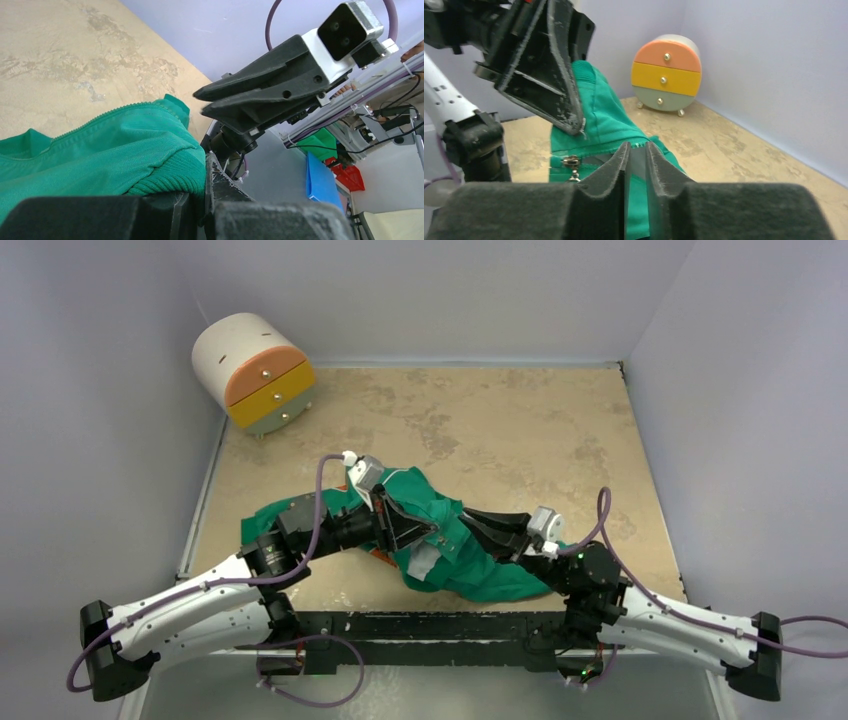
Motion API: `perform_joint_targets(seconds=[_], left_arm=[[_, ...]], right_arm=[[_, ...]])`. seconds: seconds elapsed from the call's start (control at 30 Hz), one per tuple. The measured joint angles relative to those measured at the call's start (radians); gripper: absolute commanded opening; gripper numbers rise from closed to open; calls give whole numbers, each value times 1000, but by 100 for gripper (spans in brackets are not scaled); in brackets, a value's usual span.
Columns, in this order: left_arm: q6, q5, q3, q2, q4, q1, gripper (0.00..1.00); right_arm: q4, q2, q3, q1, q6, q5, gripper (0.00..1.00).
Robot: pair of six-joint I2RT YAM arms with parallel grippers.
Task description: Zip up the jacket
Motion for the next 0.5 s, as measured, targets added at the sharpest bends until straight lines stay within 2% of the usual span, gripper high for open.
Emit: perform_joint_targets(seconds=[0.17,0.5], left_arm=[[6,0,2,0,-19,0,0],[7,6,19,19,-24,0,0]], right_arm=[[-97,-80,16,0,116,-80,45],[-380,-106,91,0,396,-152,51]])
